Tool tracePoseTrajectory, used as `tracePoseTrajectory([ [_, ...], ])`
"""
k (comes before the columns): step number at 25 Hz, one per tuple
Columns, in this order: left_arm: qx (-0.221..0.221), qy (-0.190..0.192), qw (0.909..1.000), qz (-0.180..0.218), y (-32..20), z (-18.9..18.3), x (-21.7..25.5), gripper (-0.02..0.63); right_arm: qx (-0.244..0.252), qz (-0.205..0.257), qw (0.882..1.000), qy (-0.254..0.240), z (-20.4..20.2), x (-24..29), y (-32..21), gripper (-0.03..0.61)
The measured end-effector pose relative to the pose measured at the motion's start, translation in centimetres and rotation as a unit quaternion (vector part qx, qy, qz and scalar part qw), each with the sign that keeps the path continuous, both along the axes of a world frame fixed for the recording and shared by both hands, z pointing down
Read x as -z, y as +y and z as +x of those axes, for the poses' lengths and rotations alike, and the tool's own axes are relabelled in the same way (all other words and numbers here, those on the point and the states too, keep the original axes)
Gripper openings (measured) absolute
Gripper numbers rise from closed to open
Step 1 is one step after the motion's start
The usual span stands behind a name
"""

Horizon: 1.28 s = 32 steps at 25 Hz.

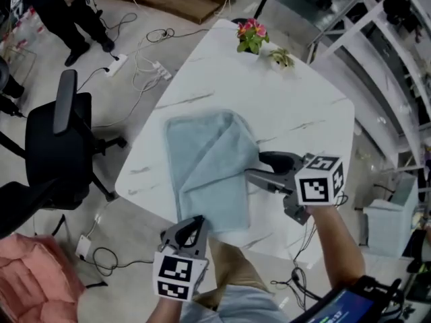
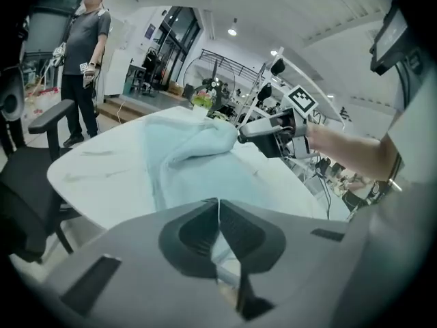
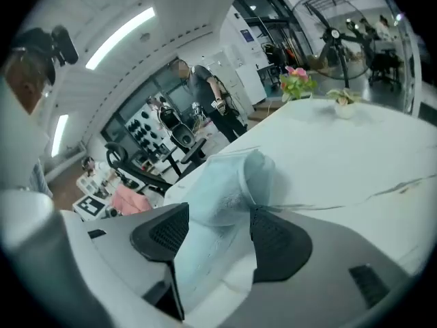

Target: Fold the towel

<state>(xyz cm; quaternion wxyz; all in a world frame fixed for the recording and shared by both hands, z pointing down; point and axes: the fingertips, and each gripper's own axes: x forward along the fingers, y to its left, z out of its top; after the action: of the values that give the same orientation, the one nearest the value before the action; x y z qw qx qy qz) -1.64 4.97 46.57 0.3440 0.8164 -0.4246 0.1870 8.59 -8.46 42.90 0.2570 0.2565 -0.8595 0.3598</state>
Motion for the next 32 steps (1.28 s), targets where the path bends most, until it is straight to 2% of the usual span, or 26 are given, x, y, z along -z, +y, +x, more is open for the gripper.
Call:
tracePoseTrajectory([
  [1, 0.002, 0.001, 1.0, -0.007, -0.1, 0.0, -0.5, 0.011, 0.001, -0.001, 1.0, -0.006, -0.3, -0.3, -0.6, 0.293],
  [2, 0.004, 0.001, 0.9999, -0.013, -0.3, 0.0, -0.9, 0.011, 0.002, 0.009, 1.0, -0.002, -0.5, -0.4, -1.4, 0.237],
  [3, 0.005, 0.003, 0.9998, -0.017, -0.4, 0.0, -1.1, 0.011, 0.0, 0.022, 1.0, 0.004, -0.7, -0.4, -2.3, 0.13],
  [4, 0.006, 0.006, 0.9997, -0.022, -0.4, -0.1, -1.3, 0.011, -0.003, 0.033, 0.999, 0.006, -1.0, -0.1, -3.1, 0.064],
  [5, 0.005, 0.01, 0.9996, -0.027, -0.4, 0.0, -1.5, 0.011, -0.004, 0.038, 0.999, 0.001, -1.5, 0.5, -3.7, 0.024],
  [10, -0.008, 0.013, 0.9993, -0.033, 0.0, 0.2, -1.7, 0.01, 0.04, 0.061, 0.997, -0.034, -6.4, 5.0, -5.9, 0.018],
  [14, -0.012, 0.019, 0.9993, -0.031, -0.1, 0.3, -1.7, 0.009, 0.091, 0.107, 0.99, -0.005, -9.9, 7.5, -7.6, 0.018],
  [16, -0.009, 0.023, 0.9993, -0.03, -0.2, 0.2, -1.6, 0.009, 0.116, 0.126, 0.985, 0.024, -9.0, 7.9, -8.2, 0.085],
  [18, -0.008, 0.027, 0.9992, -0.029, -0.2, 0.0, -1.5, 0.009, 0.133, 0.119, 0.983, 0.047, -7.1, 7.1, -8.1, 0.177],
  [19, -0.007, 0.029, 0.9991, -0.029, -0.1, -0.1, -1.5, 0.009, 0.14, 0.11, 0.983, 0.054, -6.1, 6.5, -7.8, 0.198],
  [23, -0.002, 0.033, 0.9989, -0.032, -0.2, -0.2, -1.4, 0.009, 0.152, 0.075, 0.984, 0.061, -3.3, 2.9, -6.1, 0.245],
  [26, 0.001, 0.029, 0.9991, -0.031, -0.3, -0.1, -1.2, 0.01, 0.155, 0.057, 0.985, 0.044, -1.8, 0.8, -4.8, 0.261],
  [29, 0.003, 0.027, 0.9992, -0.029, -0.6, 0.0, -1.2, 0.009, 0.178, 0.06, 0.981, 0.046, -1.0, -0.9, -4.2, 0.247],
  [31, 0.004, 0.025, 0.9993, -0.029, -0.6, 0.0, -1.3, 0.009, 0.189, 0.084, 0.978, 0.039, -1.3, -0.4, -4.4, 0.06],
  [32, 0.004, 0.023, 0.9993, -0.03, -0.6, 0.1, -1.5, 0.009, 0.19, 0.095, 0.977, 0.028, -1.7, 0.5, -4.5, 0.038],
])
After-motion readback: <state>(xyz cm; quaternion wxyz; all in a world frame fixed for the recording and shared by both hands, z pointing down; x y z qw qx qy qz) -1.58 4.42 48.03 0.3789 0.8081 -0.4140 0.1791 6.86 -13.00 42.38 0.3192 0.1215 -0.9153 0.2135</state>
